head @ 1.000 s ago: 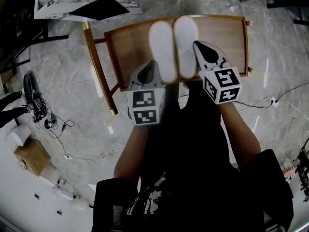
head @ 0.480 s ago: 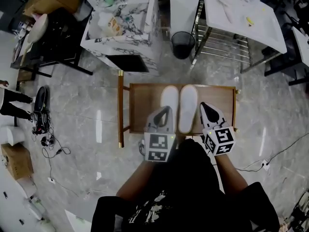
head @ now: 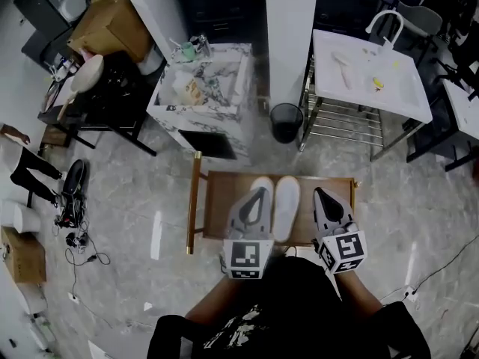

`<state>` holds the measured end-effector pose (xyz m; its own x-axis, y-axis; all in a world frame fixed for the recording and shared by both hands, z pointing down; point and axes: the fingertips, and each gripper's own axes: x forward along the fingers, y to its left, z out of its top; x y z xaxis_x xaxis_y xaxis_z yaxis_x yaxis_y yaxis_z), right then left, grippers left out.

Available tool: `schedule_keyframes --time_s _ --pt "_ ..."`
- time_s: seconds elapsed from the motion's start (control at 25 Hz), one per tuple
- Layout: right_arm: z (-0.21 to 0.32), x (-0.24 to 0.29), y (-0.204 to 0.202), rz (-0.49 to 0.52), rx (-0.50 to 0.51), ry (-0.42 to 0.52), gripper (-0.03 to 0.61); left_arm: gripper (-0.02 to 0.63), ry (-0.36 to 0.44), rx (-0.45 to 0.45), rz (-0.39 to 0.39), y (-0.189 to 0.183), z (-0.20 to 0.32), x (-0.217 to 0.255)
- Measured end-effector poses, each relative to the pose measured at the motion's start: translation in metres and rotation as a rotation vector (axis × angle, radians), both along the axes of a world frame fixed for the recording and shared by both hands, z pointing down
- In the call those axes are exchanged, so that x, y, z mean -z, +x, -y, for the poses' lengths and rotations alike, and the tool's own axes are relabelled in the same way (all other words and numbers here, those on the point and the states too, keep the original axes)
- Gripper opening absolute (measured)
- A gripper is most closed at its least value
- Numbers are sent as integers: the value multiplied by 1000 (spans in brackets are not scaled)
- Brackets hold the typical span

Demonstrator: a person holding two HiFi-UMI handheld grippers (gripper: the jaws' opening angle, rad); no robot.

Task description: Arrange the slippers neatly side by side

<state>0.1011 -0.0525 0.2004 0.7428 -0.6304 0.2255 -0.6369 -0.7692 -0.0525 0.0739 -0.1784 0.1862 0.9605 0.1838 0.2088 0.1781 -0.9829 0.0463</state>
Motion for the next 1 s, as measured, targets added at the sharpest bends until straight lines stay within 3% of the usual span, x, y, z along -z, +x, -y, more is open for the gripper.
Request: schedule_keyframes --time_s 0.24,0.44,0.76,1.0 --pt "-4 26 0 -41 36 51 -2 3 73 47 -110 -1 -5 40" --pt "-8 43 -2 -108 61 53 -2 3 100 34 -89 -8 -21 34" --pt "-9 44 -18 -103 162 48 -2 3 54 81 -105 -27 -31 41" --pt "-10 42 -33 -103 220 69 -2 3 69 135 -90 -46 -30 35"
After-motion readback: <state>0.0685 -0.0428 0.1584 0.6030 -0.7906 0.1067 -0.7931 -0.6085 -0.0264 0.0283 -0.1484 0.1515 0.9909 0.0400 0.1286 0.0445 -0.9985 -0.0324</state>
